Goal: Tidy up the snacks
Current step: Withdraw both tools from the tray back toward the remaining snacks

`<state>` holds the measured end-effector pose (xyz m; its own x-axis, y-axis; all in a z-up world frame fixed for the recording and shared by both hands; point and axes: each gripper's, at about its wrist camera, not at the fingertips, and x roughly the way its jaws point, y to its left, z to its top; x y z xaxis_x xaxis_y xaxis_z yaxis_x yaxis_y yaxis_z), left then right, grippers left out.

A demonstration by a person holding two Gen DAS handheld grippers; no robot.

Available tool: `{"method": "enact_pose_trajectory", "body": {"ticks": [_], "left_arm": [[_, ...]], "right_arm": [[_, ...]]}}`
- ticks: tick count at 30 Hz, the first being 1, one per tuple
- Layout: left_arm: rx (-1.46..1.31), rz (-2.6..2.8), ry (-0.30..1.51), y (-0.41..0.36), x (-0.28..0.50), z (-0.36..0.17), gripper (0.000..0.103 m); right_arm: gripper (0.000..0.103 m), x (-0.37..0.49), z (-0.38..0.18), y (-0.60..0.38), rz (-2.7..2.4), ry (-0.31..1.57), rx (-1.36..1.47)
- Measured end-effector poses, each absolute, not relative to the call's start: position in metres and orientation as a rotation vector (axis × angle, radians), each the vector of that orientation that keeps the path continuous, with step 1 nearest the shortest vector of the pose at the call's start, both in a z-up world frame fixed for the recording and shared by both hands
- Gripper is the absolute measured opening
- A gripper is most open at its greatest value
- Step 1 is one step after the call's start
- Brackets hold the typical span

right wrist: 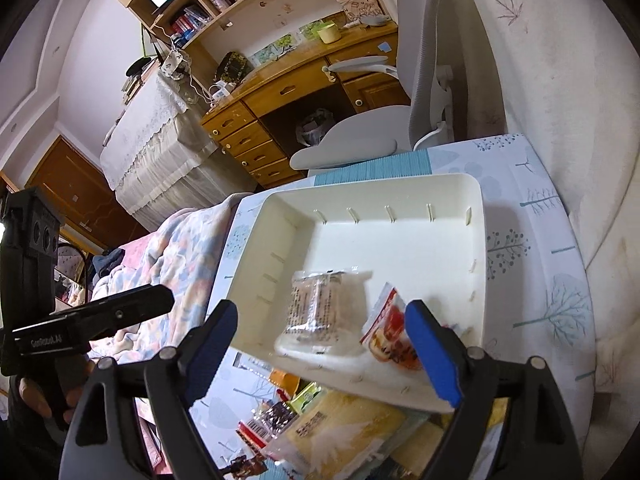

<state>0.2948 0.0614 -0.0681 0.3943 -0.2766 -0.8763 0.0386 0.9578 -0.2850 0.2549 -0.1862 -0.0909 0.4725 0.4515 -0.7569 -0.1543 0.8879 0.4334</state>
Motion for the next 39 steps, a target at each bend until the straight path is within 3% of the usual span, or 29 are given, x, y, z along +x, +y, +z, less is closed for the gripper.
{"method": "enact_pose_trajectory", "body": {"ticks": [25,39], "left_arm": [[-0.219,-0.169,1.215,0.144,0.151,-0.088,0.096],[-0.293,-0.019,1.214,0.121,0.109,-0.103,0.096]], "right_arm": [[0.087,0.142,-0.089,-0.100,0.362,1.056,0.277],[0.087,0.101,-0.097,-0.120,0.502,1.049,0.067]]}}
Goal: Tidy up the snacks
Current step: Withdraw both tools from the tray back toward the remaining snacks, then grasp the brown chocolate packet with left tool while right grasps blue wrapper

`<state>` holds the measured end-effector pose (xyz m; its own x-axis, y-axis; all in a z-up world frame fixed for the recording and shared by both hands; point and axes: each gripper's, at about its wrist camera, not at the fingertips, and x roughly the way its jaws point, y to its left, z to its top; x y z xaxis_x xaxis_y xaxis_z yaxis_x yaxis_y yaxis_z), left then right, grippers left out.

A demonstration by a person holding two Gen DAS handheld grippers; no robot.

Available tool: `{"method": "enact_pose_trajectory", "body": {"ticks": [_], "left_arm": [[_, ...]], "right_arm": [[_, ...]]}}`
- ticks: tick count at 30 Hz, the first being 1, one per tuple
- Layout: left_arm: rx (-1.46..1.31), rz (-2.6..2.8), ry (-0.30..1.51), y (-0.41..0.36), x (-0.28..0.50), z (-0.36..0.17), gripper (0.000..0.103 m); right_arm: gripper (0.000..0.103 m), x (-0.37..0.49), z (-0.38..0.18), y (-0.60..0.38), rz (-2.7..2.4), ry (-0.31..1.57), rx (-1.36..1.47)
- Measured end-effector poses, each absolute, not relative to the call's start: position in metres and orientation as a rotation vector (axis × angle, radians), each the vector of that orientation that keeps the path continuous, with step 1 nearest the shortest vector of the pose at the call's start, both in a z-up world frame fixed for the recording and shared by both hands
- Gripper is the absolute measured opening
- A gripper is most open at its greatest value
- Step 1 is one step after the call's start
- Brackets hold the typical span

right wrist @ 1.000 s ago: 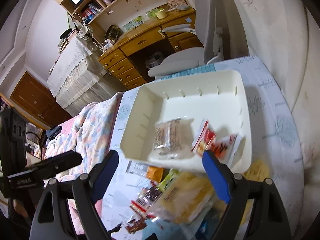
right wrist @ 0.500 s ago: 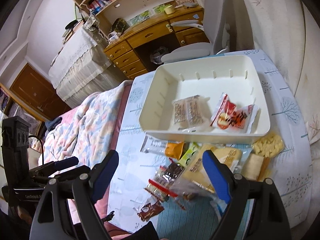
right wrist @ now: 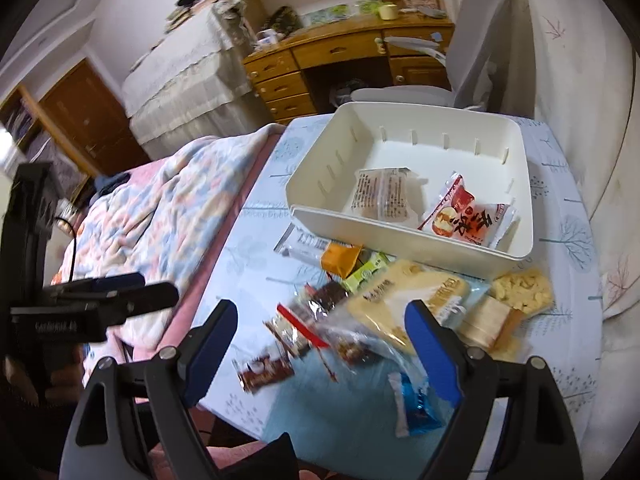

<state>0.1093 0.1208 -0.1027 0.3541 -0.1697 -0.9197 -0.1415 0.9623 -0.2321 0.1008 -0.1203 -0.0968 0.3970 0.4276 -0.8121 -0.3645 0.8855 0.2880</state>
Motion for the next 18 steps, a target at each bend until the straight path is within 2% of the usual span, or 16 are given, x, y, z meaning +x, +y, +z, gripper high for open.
{"method": "enact_pose_trajectory", "body": {"ticks": [18], "left_arm": [[-0.376,0.210,1.331,0.091,0.044,-0.169,0.096]], "right_arm": [[0.087,0.060,-0.155,-0.162,0.638,1.102,-0.178]]}}
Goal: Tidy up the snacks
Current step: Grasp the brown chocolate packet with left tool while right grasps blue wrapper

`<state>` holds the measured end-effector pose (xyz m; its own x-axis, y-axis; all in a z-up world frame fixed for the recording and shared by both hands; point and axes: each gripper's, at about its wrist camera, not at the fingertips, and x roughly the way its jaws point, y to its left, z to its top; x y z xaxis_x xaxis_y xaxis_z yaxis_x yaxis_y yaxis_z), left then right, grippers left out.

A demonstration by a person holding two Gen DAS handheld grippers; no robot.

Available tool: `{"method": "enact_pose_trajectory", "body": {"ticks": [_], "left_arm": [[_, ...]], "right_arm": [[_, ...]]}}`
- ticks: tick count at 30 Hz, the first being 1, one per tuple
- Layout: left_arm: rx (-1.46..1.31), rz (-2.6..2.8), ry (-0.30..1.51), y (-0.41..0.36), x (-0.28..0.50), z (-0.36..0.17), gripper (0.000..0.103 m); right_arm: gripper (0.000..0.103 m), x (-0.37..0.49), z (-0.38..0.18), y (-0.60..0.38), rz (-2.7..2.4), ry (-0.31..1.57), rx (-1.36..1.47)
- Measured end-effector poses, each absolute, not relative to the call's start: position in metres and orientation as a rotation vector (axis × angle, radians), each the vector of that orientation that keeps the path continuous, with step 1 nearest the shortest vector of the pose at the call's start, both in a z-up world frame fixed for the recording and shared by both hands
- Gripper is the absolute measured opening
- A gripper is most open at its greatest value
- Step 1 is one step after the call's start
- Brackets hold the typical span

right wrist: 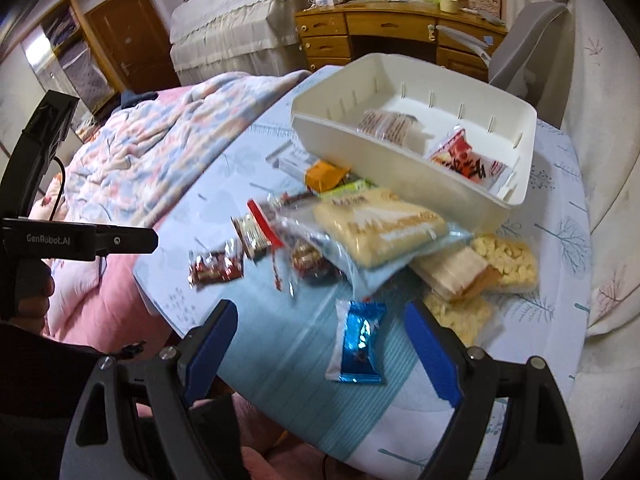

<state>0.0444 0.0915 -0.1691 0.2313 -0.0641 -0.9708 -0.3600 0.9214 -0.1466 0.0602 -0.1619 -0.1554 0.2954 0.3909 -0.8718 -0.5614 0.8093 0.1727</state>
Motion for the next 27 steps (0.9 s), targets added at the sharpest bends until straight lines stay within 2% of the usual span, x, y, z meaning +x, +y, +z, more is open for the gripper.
{"method": "enact_pose_trajectory", "body": {"ticks": [11,21,24,27], "left_arm": [[-0.344,0.217,1.454,0.093,0.063,-0.230,0.095],[-0.366,0.222,1.571,0.101,0.097,-0.270,0.094],[-0.367,0.220,1.594,0.103,0.106,-0.277,0.090],[-0.379,0.218,1.620,0.105,0.113,-0.284,0.080]], "right_arm": [[0.086,0.073,-0.211,-0.177,0.548,1.351,-0.148],[0.060,0.081,-0.247,-0.151,0.524,1.527,-0.200],[0.051,0.085,-0.252,-0.143,0.512,1.549,-0.230],[0.046,0.087,-0.256,-0.136,0.507,1.565,-0.260]]}}
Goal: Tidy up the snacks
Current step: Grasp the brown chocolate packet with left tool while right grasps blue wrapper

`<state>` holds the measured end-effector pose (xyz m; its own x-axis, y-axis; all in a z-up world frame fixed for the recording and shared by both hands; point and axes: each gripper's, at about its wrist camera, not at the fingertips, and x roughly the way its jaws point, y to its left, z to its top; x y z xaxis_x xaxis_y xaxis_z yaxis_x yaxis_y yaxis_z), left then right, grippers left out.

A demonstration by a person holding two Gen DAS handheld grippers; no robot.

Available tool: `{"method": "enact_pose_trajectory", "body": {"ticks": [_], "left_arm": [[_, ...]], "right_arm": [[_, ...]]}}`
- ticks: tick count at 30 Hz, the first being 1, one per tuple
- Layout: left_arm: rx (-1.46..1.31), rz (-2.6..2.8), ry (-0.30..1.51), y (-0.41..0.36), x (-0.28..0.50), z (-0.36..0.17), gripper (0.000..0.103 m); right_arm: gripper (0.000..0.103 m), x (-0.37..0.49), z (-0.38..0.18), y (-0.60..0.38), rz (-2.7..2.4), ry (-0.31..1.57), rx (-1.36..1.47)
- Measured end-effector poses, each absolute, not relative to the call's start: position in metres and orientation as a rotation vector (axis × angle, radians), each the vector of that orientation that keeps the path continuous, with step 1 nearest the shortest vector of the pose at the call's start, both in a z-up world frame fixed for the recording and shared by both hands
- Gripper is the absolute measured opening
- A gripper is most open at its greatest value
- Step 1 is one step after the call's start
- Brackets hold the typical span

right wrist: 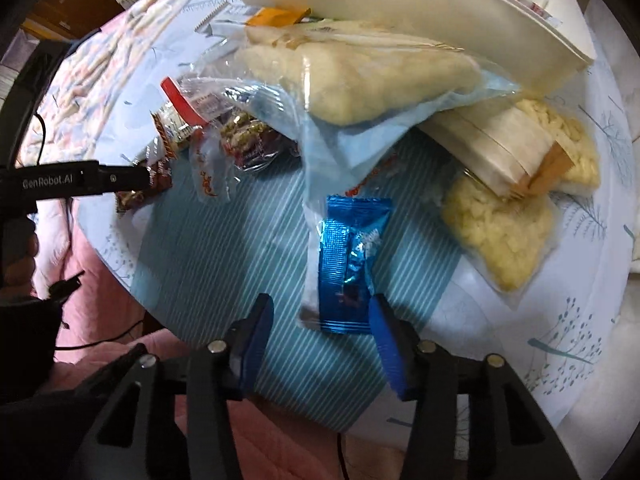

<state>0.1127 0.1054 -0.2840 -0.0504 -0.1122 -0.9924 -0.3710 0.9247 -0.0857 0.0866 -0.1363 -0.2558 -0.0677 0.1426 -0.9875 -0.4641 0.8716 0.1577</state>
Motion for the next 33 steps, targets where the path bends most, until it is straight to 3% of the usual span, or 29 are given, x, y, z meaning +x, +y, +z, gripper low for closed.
{"method": "enact_pose_trajectory", "body": {"ticks": [4,8,10,15,16,22,33], "left_arm": [[-0.396,0.226,1.656,0.109,0.118,-0.292,0.062],[-0.423,0.226,1.660,0.114,0.122,-0.295,0.054],[-0.428,0.224,1.656,0.115,0.124,-0.295,0.048],[-0.450,0.216,1.652,0.123,0.123,-0.297,0.042],[-0.454,0.218,1.648,0.123,0.124,-0.297,0.040],[-0.508,0.218,1.633,0.126,0.117,-0.296,0.034],[-0.560,0.224,1.612,0.118,0.090,-0.284,0.023]], "right_arm": [[0.037,0.087,-0.258,-0.127,0.504,1.576,-0.299],[0.031,0.089,-0.260,-0.122,0.489,1.584,-0.311],[0.020,0.092,-0.263,-0.119,0.485,1.596,-0.307],[0.020,0.093,-0.265,-0.118,0.481,1.602,-0.302],[0.015,0.094,-0.265,-0.119,0.480,1.603,-0.294],[0.007,0.095,-0.267,-0.129,0.484,1.615,-0.229],[0.003,0.087,-0.255,-0.157,0.483,1.579,-0.158]]}}
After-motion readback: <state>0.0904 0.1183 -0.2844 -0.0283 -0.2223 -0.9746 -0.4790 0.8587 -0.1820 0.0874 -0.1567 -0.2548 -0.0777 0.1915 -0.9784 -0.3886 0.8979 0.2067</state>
